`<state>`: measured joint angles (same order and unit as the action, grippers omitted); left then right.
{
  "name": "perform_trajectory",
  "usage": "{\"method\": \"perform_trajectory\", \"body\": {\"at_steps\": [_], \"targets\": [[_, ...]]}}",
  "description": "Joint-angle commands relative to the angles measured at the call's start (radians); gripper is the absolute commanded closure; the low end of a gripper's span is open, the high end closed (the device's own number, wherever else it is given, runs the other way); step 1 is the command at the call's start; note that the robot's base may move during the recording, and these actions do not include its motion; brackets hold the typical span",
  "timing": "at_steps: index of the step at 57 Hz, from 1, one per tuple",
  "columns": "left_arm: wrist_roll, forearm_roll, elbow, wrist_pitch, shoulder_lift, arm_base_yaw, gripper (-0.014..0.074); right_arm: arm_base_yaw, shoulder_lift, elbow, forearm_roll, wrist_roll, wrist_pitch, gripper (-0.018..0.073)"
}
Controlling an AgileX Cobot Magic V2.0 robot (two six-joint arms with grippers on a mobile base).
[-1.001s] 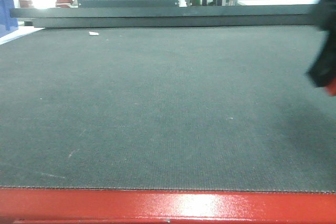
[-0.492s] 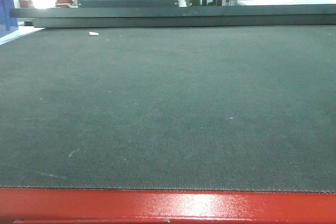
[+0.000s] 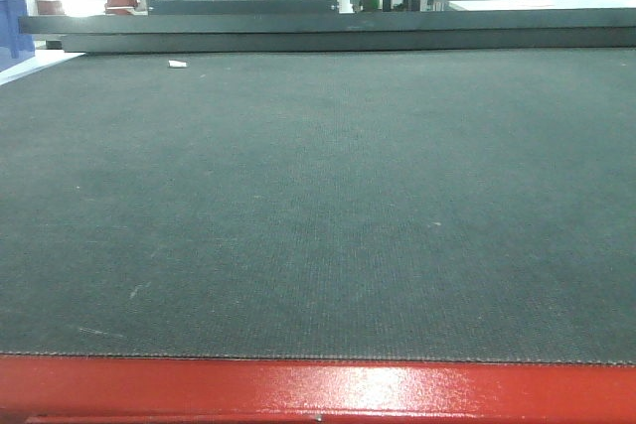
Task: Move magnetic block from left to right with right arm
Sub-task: 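Raise the held red cube with the right gripper out of view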
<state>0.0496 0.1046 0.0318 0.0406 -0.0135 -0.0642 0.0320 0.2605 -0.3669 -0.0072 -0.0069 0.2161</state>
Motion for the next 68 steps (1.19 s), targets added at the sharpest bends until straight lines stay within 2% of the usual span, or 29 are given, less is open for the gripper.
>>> {"method": "perform_trajectory", "body": {"at_steps": [1,68], "targets": [[0.002,0.005,0.009,0.091,-0.011,0.001,0.0722,-0.007,-0.037,-0.028,-0.015,-0.011,-0.102,0.0253],[0.002,0.005,0.009,0.091,-0.011,0.001,0.0722,-0.007,-0.052,-0.028,-0.015,-0.011,-0.100,0.0253]]}}
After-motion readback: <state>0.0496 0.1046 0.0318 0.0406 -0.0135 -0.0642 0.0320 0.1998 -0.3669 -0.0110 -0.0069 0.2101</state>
